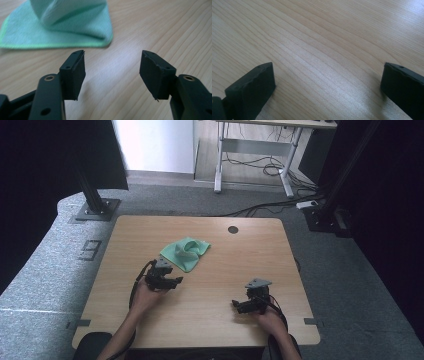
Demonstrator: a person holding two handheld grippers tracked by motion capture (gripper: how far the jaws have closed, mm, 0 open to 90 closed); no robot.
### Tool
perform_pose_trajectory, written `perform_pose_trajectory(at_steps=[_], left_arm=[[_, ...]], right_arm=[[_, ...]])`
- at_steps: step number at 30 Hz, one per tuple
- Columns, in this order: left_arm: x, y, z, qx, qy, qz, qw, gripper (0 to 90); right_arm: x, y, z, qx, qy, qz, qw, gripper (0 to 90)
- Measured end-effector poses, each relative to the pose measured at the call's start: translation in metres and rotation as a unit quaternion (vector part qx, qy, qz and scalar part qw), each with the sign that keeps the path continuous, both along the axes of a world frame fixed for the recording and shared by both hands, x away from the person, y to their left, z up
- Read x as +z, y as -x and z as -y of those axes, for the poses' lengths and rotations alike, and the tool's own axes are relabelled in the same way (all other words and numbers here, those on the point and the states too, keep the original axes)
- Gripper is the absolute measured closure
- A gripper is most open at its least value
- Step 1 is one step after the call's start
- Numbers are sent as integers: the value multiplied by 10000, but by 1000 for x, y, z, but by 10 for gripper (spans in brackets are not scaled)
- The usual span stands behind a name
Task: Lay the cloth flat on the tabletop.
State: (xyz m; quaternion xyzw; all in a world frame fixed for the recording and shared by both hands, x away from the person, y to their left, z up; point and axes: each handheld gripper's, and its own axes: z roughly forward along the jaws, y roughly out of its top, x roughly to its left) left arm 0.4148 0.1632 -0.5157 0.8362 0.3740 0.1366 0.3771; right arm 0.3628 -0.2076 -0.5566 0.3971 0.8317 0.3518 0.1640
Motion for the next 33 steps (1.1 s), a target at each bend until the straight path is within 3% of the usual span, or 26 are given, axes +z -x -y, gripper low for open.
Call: perform_pose_trajectory(at_steps=[8, 14, 23, 29, 33], left_arm=[[16, -23, 16, -69, 165, 14, 9998, 455], [18, -36, 28, -89, 105, 11, 9999, 522], [-3, -55, 46, -34, -119, -130, 9998, 589], [-17, -59, 48, 62, -346, -199, 9992, 616], [-20, -57, 49, 114, -444, -199, 9988, 661]], right_arm=[[0, 0, 0, -1, 0, 0, 10000, 0], [0, 0, 0, 0, 0, 0, 10000, 0], [0, 0, 0, -2, -1, -2, 10000, 0], [0, 0, 0, -1, -1, -1, 10000, 0], [0, 0, 0, -1, -1, 0, 10000, 0]])
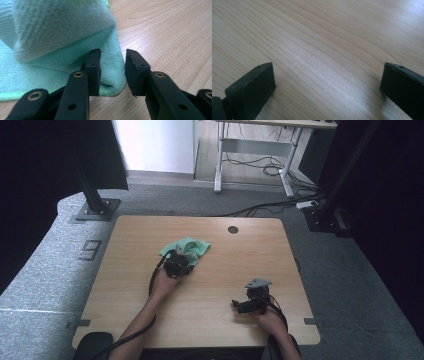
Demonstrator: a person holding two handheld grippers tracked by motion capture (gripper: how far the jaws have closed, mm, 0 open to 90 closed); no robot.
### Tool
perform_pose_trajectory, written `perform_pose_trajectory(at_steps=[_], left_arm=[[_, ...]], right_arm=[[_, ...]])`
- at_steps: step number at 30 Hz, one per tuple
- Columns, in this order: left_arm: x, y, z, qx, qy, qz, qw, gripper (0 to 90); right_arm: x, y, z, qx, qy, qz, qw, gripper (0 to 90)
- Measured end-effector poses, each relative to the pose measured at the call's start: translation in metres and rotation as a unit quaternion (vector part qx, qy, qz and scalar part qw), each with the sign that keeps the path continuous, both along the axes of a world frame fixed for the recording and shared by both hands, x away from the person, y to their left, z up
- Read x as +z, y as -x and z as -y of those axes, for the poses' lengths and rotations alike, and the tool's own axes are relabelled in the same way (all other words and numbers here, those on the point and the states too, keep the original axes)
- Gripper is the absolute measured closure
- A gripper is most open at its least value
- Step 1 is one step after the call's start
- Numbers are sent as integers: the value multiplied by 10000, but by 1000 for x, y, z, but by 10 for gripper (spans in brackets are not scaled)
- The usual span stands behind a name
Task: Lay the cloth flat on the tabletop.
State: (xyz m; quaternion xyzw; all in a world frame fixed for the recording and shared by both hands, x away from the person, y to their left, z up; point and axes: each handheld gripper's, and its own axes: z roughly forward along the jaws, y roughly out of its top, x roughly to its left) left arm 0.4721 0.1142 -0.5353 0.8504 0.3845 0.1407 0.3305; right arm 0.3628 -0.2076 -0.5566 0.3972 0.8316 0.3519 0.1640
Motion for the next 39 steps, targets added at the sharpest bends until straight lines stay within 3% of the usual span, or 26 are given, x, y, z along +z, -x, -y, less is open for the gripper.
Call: perform_pose_trajectory(at_steps=[3, 11, 25, 29, 31, 33, 34, 35, 36, 37, 38, 39], left_arm=[[1, 3, 2, -45, -155, 30, 9999, 714], [3, 16, 2, -259, -235, 4, 9994, 804], [5, 49, -7, -441, 241, -190, 9986, 873], [13, 53, -9, -484, 352, -122, 9981, 876], [27, 56, -10, -526, 529, -32, 9972, 877], [33, 57, -11, -544, 567, 14, 9969, 877], [45, 58, -13, -554, 647, 138, 9963, 877], [45, 58, -13, -554, 647, 138, 9963, 877], [57, 59, -17, -532, 797, 240, 9951, 878], [57, 59, -17, -532, 797, 240, 9951, 878], [70, 58, -22, -488, 971, 325, 9935, 878], [70, 58, -22, -488, 971, 325, 9935, 878]], right_arm=[[0, 0, 0, -1, 0, 0, 10000, 0], [0, 0, 0, -1, -1, -2, 10000, 0], [0, 0, 0, 1, 1, 1, 10000, 0], [0, 0, 0, 1, 2, -1, 10000, 0], [0, 0, 0, 1, 2, -1, 10000, 0], [0, 0, 0, 3, 3, 1, 10000, 0], [0, 0, 0, 2, 3, 2, 10000, 0], [0, 0, 0, 2, 3, 1, 10000, 0], [0, 0, 0, -3, 1, -1, 10000, 0], [0, 0, 0, -4, 0, 1, 10000, 0], [0, 0, 0, -3, 2, 1, 10000, 0], [0, 0, 0, -3, 2, 1, 10000, 0]])
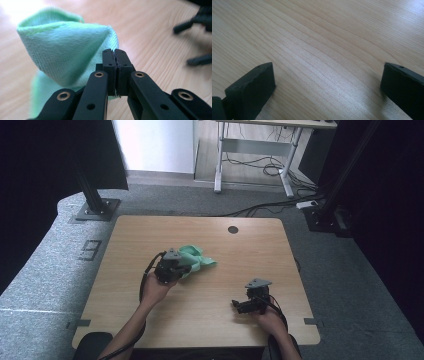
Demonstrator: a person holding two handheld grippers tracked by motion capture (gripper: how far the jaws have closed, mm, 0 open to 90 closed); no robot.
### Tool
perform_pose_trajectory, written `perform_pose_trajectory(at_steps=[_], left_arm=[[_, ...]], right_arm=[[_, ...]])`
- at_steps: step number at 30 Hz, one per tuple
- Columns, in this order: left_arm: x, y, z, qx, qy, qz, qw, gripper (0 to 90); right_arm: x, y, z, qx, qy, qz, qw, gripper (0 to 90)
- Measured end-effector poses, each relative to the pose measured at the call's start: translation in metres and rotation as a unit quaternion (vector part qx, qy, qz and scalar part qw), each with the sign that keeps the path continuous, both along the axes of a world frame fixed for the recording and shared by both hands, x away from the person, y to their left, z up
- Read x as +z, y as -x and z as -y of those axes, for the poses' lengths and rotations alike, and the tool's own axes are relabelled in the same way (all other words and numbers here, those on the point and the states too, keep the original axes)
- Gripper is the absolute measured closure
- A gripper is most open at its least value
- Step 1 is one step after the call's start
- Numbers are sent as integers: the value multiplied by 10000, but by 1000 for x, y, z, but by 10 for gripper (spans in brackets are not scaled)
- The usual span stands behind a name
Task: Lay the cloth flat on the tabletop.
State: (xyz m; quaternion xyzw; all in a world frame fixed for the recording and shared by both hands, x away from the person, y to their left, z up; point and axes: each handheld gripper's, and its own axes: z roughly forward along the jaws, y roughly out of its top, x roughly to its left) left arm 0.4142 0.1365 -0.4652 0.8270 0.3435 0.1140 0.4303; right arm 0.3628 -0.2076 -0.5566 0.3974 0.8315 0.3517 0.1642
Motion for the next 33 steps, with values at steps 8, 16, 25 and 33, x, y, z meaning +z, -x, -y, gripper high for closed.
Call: perform_pose_trajectory(at_steps=[8, 16, 25, 33], left_arm=[[23, -15, -26, 411, 249, 167, 9987, 877], [-22, -39, -44, 901, -135, -247, 9955, 874], [-47, -40, -51, 994, -266, -222, 9944, 576], [-41, -34, -51, 910, -459, -58, 9948, 443]], right_arm=[[0, 0, 0, 7, 4, 5, 10000, 0], [0, 0, 0, 12, 0, -1, 10000, 0], [4, -2, -1, 217, 82, -127, 9996, 50], [17, -11, -22, 522, -158, -177, 9984, 208]])
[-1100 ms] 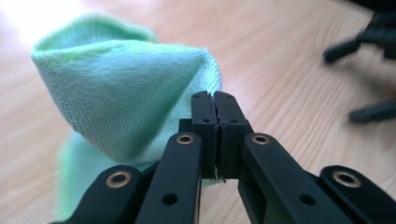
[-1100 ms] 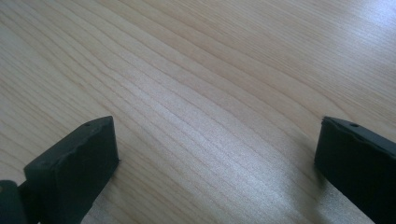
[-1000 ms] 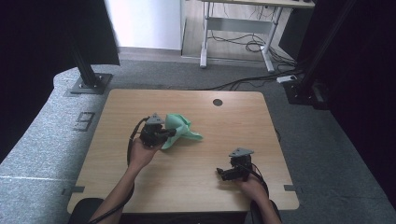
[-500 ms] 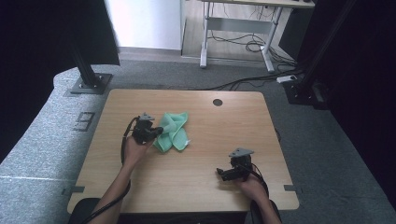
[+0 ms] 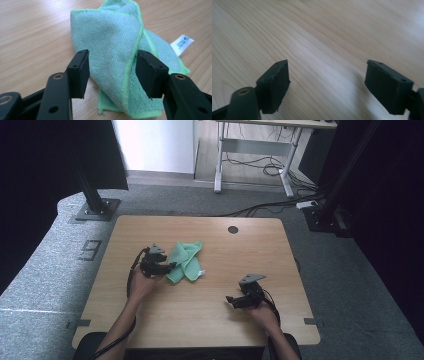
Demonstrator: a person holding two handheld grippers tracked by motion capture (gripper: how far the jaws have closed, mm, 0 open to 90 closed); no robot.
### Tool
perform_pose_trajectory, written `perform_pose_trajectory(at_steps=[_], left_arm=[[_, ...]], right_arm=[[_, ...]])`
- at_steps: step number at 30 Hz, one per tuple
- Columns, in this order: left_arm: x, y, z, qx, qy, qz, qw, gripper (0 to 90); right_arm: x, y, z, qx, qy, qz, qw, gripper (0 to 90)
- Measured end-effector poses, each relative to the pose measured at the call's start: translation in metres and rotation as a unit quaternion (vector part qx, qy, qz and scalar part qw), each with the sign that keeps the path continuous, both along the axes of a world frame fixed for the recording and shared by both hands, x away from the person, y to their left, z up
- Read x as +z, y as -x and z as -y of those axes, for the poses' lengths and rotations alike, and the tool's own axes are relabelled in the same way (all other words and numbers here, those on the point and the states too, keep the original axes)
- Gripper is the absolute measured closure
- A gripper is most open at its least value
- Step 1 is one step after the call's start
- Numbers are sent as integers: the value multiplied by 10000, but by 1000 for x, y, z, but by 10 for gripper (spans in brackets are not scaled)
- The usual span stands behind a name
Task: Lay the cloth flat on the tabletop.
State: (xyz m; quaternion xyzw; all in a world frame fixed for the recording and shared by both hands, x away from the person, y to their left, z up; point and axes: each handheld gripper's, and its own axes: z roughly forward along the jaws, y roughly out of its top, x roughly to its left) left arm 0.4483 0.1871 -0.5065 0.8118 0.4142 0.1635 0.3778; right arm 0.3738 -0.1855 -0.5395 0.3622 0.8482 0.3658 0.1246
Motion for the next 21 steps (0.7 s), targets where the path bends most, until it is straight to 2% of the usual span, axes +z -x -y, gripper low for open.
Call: perform_pose_trajectory(at_steps=[3, 4, 7, 16, 21], left_arm=[[-3, 1, -1, -36, 14, -15, 10000, 432], [-5, 2, -2, -73, 21, -29, 10000, 420], [-8, 5, -1, -125, -64, -2, 9999, 394], [-13, 11, -3, -186, -168, 28, 9997, 371], [-18, 14, -3, -205, -214, 29, 9996, 379]], right_arm=[[4, -2, -8, 112, -66, 17, 9999, 243], [7, -6, -16, 223, -129, 21, 9997, 272], [10, -12, -30, 407, -205, 18, 9990, 322], [18, -32, -70, 798, -244, 52, 9965, 442], [21, -43, -92, 913, -212, 60, 9956, 462]])
